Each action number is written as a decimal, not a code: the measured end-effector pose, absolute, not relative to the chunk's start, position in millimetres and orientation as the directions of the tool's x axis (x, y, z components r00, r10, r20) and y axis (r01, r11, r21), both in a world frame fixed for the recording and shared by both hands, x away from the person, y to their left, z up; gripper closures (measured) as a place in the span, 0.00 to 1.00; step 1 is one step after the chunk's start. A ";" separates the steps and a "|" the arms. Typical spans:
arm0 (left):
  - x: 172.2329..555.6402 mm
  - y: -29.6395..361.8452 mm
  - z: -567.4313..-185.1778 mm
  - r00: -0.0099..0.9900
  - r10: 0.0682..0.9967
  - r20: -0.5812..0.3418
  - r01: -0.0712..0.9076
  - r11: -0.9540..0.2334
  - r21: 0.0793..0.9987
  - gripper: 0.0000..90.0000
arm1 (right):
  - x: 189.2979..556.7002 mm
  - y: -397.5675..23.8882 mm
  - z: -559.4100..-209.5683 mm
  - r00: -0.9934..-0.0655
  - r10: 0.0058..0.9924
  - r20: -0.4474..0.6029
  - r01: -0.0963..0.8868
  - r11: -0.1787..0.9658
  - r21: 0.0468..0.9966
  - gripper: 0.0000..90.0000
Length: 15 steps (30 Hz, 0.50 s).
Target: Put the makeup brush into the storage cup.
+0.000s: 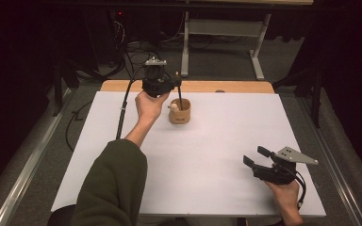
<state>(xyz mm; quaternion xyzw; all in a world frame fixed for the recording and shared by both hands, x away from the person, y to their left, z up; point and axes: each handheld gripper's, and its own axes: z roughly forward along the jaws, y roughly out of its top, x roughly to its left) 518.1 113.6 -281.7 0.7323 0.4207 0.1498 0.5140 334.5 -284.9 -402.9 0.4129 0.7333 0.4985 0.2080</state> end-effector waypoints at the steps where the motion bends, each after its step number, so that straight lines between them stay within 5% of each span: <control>1: 518.8 113.6 -282.3 0.600 0.771 -0.213 0.463 -0.117 0.878 0.93 | 334.8 -285.1 -403.1 -0.573 0.813 0.105 0.398 0.164 0.902 0.32; 15: 528.4 111.0 -292.6 0.578 0.787 -0.218 0.484 -0.115 0.867 0.93 | 336.2 -284.5 -403.9 -0.580 0.808 0.103 0.398 0.170 0.901 0.31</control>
